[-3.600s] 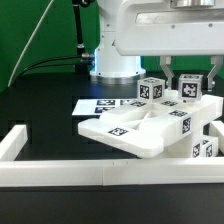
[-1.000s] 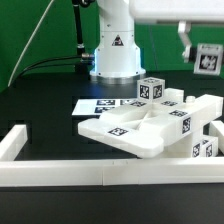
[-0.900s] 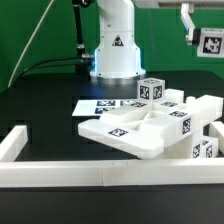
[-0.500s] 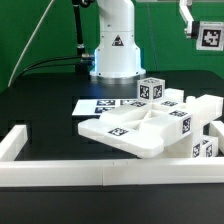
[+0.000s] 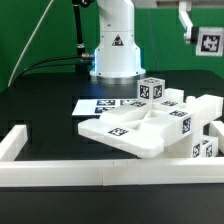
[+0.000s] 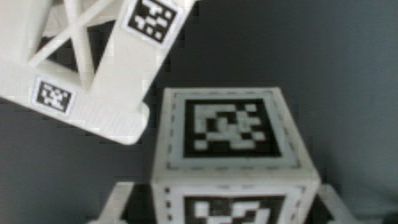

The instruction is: Assemble chair

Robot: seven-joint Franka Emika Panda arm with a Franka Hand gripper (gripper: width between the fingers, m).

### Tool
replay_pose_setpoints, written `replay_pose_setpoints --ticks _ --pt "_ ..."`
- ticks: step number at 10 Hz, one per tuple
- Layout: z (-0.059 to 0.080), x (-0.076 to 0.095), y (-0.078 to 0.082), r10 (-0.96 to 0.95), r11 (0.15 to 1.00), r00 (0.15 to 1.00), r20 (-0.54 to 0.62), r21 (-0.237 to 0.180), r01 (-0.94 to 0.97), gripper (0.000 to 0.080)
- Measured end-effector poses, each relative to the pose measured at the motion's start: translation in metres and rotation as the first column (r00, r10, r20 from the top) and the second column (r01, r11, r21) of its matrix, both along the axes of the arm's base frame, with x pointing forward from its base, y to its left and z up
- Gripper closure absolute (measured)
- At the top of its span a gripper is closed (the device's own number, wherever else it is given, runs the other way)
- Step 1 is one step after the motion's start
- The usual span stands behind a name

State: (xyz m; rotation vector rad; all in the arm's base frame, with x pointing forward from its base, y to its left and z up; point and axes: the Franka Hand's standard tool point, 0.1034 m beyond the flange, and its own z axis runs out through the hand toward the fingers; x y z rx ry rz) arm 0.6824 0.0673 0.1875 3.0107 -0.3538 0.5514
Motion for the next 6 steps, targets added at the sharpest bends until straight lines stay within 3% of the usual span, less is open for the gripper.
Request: replay_pose_setpoints --ticks 6 --pt "-0.016 -0.010 -0.003 -0.002 1.000 1.000 -0.019 -0.006 0.002 0.0514"
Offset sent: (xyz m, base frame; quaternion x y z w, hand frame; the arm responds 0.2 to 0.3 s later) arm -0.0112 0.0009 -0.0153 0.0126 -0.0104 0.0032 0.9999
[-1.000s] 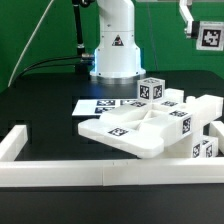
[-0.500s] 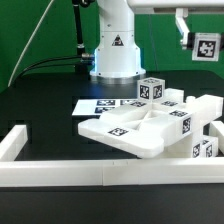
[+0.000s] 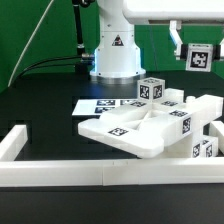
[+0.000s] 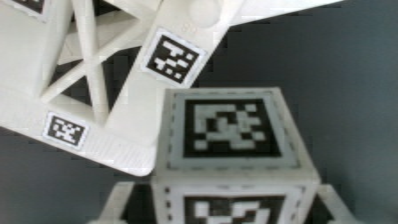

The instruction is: Assemble chair

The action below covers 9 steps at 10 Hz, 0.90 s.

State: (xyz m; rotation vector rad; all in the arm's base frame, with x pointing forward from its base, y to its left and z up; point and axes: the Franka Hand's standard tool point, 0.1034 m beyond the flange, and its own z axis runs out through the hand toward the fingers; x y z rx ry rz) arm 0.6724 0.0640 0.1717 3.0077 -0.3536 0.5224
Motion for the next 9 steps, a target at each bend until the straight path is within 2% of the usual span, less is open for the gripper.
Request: replay_pose_setpoints --ticks 9 --pt "-0.0018 -0.0007 0.0011 0.005 1.000 1.000 0.009 0.001 -0.005 0.0514"
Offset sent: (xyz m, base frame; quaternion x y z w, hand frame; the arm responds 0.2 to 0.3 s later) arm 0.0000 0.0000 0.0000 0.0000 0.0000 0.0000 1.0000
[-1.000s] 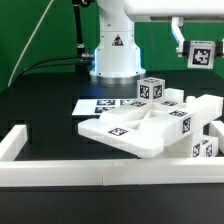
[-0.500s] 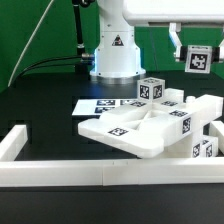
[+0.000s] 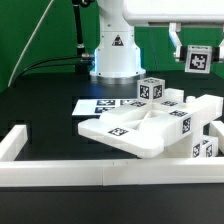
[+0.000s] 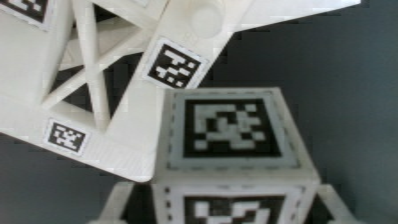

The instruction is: Assemble chair

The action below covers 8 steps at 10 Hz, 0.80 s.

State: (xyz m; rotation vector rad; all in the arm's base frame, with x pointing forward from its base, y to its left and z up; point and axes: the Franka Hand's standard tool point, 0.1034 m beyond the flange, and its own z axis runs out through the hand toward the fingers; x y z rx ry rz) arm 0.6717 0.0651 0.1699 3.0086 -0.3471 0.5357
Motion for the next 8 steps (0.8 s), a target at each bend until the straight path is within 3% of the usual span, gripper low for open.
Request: replay_pose_setpoints --ticks 2,5,8 --pt "-0.025 -0.019 0.018 0.024 1.000 0.999 0.024 0.012 -0.024 0.0514" --pt "-0.034 -0.022 0.015 0.025 1.000 1.000 0.008 0.007 -0.025 0.0514" --pt "-0.033 -0.020 -0.003 0.034 0.999 0.999 0.007 -0.012 -0.034 0.0514"
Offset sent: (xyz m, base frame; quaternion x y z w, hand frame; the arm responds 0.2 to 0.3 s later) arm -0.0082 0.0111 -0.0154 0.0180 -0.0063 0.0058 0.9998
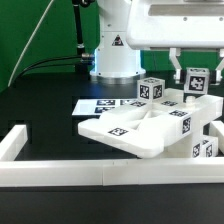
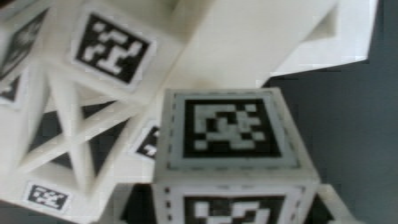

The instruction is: Assemble chair

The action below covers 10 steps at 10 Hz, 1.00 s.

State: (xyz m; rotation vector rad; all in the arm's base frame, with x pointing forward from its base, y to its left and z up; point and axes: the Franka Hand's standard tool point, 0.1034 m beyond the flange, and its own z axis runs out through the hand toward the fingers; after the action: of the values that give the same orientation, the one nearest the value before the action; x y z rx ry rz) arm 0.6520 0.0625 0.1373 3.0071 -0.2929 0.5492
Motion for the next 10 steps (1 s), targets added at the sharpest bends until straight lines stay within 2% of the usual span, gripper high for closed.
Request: replay_pose_setpoints --ticks 2,7,10 --pt "-0.005 -0.001 -0.006 -0.006 1.000 1.000 -0.006 -0.005 0.006 0.0514" --pt "-0.008 -0.001 0.006 0.011 1.000 1.000 -0.006 -0.005 -0.011 0.0514" --pt "-0.009 0.002 0.004 0.011 1.000 1.000 0.006 -0.008 -0.011 0.0514"
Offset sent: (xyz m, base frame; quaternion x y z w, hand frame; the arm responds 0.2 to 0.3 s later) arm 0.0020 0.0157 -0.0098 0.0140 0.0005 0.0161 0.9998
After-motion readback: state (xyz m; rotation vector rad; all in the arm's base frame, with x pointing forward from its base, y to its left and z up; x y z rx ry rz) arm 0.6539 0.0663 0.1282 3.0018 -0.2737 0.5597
